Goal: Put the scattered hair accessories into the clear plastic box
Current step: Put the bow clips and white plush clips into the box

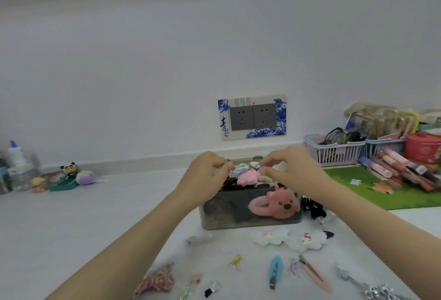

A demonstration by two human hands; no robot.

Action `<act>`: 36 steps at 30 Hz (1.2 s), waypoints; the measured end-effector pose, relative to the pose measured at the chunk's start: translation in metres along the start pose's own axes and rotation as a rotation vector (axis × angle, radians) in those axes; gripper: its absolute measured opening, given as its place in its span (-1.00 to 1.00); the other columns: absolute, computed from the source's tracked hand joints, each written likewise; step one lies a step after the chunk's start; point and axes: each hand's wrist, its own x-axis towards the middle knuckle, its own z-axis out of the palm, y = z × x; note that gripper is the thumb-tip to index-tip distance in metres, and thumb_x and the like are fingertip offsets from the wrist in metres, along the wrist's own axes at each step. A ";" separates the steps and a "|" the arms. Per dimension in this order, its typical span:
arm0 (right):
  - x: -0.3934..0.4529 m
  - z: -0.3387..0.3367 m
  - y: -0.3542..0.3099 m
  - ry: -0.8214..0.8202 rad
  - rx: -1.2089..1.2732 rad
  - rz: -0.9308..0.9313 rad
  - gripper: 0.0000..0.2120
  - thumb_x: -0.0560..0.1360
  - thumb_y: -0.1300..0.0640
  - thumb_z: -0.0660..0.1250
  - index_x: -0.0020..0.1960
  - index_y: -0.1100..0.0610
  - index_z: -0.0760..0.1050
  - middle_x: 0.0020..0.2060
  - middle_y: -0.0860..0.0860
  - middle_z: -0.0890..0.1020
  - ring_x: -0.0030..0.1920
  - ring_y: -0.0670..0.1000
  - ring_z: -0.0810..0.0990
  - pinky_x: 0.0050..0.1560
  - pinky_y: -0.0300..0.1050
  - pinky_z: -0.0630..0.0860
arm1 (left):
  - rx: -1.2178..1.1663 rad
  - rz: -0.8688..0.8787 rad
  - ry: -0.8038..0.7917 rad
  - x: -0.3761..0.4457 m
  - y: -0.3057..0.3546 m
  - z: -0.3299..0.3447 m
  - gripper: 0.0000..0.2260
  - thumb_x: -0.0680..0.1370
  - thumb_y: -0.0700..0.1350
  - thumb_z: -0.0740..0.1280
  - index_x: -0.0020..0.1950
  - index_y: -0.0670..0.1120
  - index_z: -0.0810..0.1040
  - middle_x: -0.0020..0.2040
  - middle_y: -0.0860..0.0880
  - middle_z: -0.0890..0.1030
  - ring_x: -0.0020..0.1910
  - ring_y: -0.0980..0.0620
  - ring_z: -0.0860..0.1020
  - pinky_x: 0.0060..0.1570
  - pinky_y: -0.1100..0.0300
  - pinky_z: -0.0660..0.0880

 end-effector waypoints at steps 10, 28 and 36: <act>-0.060 0.030 -0.030 -0.122 0.099 0.043 -0.83 0.43 -0.05 0.37 -0.01 -0.07 0.62 -0.20 -0.25 0.57 -0.22 -0.33 0.49 -0.12 -0.44 0.34 | 0.085 -0.262 -0.212 -0.082 -0.028 -0.003 -0.81 0.55 -0.08 0.25 0.01 -0.02 0.66 0.01 0.08 0.59 0.00 0.09 0.54 -0.09 0.25 0.45; -0.099 0.039 0.013 -0.149 -0.014 0.292 -0.69 0.37 -0.14 0.41 0.08 -0.11 0.59 0.01 -0.18 0.61 0.10 -0.11 0.40 0.07 -0.20 0.36 | 0.064 -0.287 -0.237 -0.087 -0.026 0.032 -0.80 0.50 -0.04 0.35 0.09 -0.03 0.63 0.14 0.07 0.61 0.13 0.13 0.52 0.09 0.26 0.40; -0.100 0.037 0.027 -0.245 0.098 0.415 -0.70 0.31 -0.05 0.50 0.00 0.02 0.61 -0.16 -0.08 0.61 -0.16 -0.13 0.55 -0.19 -0.31 0.40 | -0.037 -0.201 -0.296 -0.072 0.011 0.060 -0.74 0.48 -0.05 0.40 0.14 -0.06 0.63 0.19 0.05 0.60 0.18 0.13 0.52 0.09 0.34 0.38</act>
